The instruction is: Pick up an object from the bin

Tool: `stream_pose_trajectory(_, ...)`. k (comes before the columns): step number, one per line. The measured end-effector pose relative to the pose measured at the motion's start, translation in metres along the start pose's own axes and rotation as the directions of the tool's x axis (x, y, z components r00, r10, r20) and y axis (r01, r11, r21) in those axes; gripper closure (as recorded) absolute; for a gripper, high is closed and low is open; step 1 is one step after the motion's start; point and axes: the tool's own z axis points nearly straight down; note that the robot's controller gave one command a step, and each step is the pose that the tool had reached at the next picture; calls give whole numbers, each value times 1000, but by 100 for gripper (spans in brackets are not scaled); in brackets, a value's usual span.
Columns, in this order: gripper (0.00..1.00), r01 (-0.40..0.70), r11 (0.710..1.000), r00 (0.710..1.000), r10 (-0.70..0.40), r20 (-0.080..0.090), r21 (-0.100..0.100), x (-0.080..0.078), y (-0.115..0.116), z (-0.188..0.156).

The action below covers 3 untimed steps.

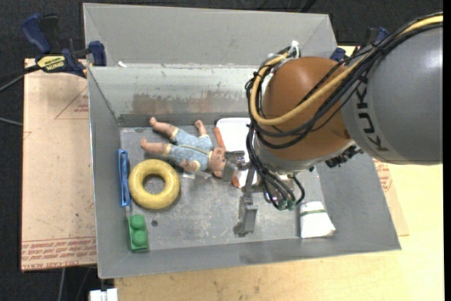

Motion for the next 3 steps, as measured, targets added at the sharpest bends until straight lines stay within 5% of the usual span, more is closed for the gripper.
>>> stream_pose_trajectory(3,0,30,1000,1000,-30,7,-2,-25,19,19)
